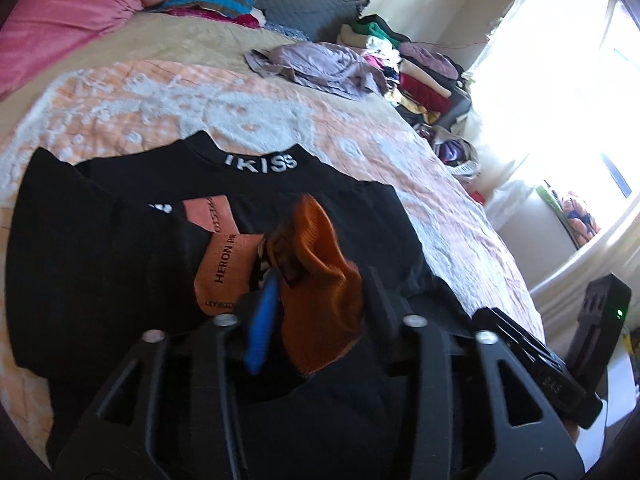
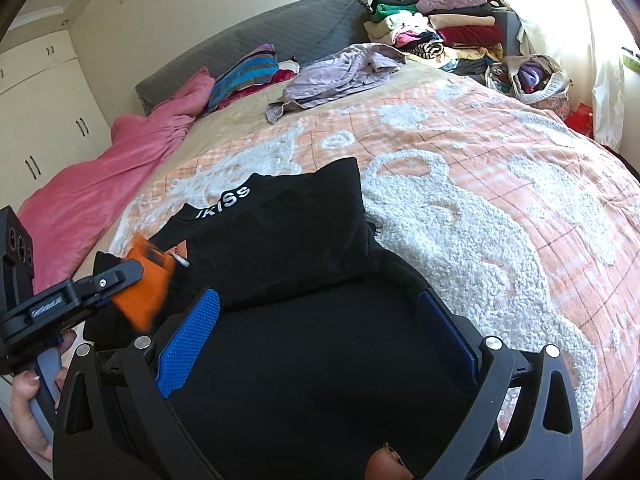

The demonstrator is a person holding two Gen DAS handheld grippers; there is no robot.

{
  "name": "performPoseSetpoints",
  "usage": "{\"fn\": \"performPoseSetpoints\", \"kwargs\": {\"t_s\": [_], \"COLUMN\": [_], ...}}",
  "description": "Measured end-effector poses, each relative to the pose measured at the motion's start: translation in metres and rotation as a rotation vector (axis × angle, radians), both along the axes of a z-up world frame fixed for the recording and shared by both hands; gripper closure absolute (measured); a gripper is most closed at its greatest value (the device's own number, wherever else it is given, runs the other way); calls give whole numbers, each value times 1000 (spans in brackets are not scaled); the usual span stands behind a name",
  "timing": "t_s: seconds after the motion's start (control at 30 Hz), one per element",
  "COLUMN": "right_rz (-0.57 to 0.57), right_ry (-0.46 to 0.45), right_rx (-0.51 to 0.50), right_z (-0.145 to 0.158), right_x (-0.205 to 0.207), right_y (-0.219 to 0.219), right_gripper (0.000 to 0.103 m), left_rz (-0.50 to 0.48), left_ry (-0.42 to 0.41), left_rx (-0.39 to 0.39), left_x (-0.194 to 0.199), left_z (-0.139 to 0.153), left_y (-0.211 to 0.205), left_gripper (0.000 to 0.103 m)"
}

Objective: Fold small clothes

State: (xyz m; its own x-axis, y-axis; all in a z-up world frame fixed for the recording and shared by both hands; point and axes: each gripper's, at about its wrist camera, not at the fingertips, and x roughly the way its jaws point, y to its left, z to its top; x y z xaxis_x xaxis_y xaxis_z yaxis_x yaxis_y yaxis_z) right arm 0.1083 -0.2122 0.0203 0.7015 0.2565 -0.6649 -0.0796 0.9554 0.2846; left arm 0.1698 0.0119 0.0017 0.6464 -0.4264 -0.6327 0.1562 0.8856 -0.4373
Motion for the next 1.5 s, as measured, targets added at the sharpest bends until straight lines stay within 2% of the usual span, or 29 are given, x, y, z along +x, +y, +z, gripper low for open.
{"fn": "performPoseSetpoints", "kwargs": {"t_s": [0.1, 0.17, 0.23, 0.3, 0.43, 0.53, 0.57, 0.6, 0.67, 0.73, 0.77, 0.83, 1.0, 1.23, 1.33, 1.5], "right_rz": [18, 39, 69, 107, 211, 258, 257, 262, 253, 241, 238, 253, 333, 449, 461, 427], "right_ry": [14, 24, 41, 60, 142, 163, 173, 182, 210, 200, 197, 175, 72, -75, -157, -168], "right_rx": [1, 4, 10, 35, 103, 99, 101, 114, 140, 143, 137, 125, 93, 34, -36, -97], "right_z": [-4, -6, -10, -14, -28, -34, -35, -38, -47, -48, -47, -43, -15, 46, 70, 69], "right_x": [2, 5, 7, 10, 24, 30, 32, 35, 44, 48, 50, 49, 47, 61, 71, 90], "right_y": [7, 13, 22, 33, 64, 87, 91, 95, 102, 106, 107, 109, 115, 128, 124, 98], "right_gripper": [5, 5, 5, 5, 5, 9, 14, 27, 36, 62, 69, 91, 94, 95, 95, 95], "left_rz": [-5, 18, 40, 78, 183, 249, 262, 276, 293, 309, 315, 329, 356, 400, 418, 435], "left_ry": [-8, -16, -22, -26, -30, -33, -34, -35, -37, -41, -43, -43, -50, -62, -67, -62], "left_rx": [-13, -5, -11, -1, 68, 90, 89, 83, 70, 57, 55, 58, 33, 14, 14, 15], "left_x": [-4, -7, -9, -12, -18, -23, -25, -28, -33, -38, -40, -43, -50, -58, -61, -62], "left_z": [1, 3, 6, 8, 14, 17, 18, 19, 20, 20, 21, 21, 24, 32, 35, 36], "left_y": [3, 9, 17, 28, 51, 72, 77, 85, 94, 104, 108, 114, 128, 146, 152, 158], "left_gripper": [55, 53, 47, 39, 19, 16, 15, 11, 11, 11, 11, 11, 11, 11, 11, 11]}}
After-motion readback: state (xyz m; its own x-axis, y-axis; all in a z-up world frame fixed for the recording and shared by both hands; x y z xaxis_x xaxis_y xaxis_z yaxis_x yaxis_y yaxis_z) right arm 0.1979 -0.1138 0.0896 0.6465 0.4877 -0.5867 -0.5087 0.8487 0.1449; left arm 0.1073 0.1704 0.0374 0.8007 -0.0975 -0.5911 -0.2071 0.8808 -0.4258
